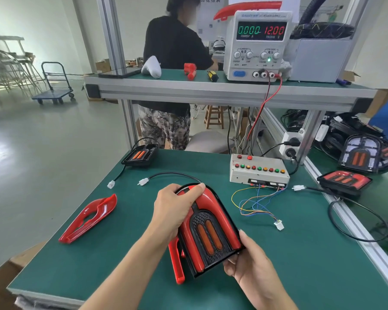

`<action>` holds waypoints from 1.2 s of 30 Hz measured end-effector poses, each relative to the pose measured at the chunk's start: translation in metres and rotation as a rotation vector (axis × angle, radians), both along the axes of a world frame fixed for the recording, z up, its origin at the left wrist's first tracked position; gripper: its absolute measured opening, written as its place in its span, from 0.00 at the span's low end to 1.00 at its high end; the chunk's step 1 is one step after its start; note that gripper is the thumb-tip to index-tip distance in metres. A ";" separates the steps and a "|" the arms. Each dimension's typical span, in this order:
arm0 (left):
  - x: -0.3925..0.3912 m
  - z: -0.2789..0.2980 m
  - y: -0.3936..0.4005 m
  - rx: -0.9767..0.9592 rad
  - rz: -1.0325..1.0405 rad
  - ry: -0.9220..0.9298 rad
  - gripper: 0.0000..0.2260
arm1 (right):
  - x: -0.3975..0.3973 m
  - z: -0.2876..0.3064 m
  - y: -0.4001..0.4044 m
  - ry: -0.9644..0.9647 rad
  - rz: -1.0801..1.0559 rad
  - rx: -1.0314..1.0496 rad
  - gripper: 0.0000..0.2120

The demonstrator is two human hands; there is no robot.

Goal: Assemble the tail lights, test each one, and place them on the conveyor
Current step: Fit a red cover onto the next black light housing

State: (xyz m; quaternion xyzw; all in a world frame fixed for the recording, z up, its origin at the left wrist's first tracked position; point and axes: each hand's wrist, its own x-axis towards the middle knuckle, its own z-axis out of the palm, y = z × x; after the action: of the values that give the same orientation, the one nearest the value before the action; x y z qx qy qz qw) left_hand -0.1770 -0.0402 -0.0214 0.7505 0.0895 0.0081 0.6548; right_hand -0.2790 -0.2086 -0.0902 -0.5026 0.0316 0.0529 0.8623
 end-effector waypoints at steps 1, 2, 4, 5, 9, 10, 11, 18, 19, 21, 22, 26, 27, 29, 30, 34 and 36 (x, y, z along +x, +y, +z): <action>0.000 0.001 0.000 -0.017 -0.007 0.010 0.24 | 0.000 0.000 0.000 -0.008 0.000 -0.004 0.17; 0.000 0.001 0.001 -0.030 -0.016 0.019 0.24 | 0.000 0.000 0.001 -0.023 0.001 -0.019 0.18; -0.001 0.001 0.002 -0.025 -0.020 0.019 0.24 | -0.001 -0.002 0.002 -0.037 -0.003 -0.033 0.19; -0.002 0.001 0.002 -0.014 -0.016 0.007 0.23 | 0.000 -0.003 0.002 -0.033 -0.010 -0.027 0.19; -0.008 0.000 0.001 0.006 -0.005 -0.044 0.23 | -0.001 -0.005 0.003 -0.053 -0.025 -0.060 0.16; -0.009 0.001 0.002 0.002 -0.007 -0.046 0.23 | -0.001 -0.005 0.003 -0.064 -0.022 -0.080 0.15; -0.011 0.001 0.002 -0.003 -0.010 -0.047 0.24 | -0.001 -0.005 0.002 -0.070 -0.022 -0.096 0.15; -0.016 0.002 0.005 -0.048 -0.033 -0.050 0.26 | 0.001 -0.007 0.000 -0.089 -0.046 -0.127 0.17; -0.016 0.001 0.006 -0.048 -0.030 -0.054 0.26 | 0.001 -0.007 -0.001 -0.090 -0.050 -0.134 0.16; -0.016 0.000 0.007 -0.051 -0.027 -0.057 0.25 | 0.002 -0.007 -0.002 -0.091 -0.051 -0.148 0.16; -0.016 -0.001 0.007 -0.055 -0.029 -0.055 0.25 | 0.002 -0.006 -0.002 -0.096 -0.044 -0.157 0.17; -0.016 -0.002 0.010 -0.072 -0.046 -0.053 0.25 | 0.002 -0.007 -0.001 -0.104 -0.027 -0.178 0.19; -0.016 -0.002 0.011 -0.073 -0.053 -0.049 0.25 | 0.002 -0.009 -0.001 -0.099 -0.031 -0.174 0.20; -0.016 0.000 0.013 -0.096 -0.081 -0.019 0.26 | 0.001 -0.012 0.000 -0.091 -0.041 -0.164 0.21; -0.016 0.001 0.014 -0.124 -0.105 0.008 0.27 | 0.001 -0.014 0.000 -0.089 -0.046 -0.160 0.21; -0.014 0.009 0.020 -0.191 -0.242 0.119 0.25 | 0.000 -0.019 0.001 -0.089 -0.073 -0.145 0.17; -0.013 0.010 0.022 -0.181 -0.269 0.122 0.24 | 0.000 -0.021 0.000 -0.100 -0.077 -0.154 0.17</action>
State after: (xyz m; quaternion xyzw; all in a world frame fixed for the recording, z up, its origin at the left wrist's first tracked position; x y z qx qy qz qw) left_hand -0.1899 -0.0183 -0.0110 0.6927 0.0281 -0.1333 0.7083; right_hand -0.2793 -0.2084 -0.1113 -0.5678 0.0120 -0.0081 0.8230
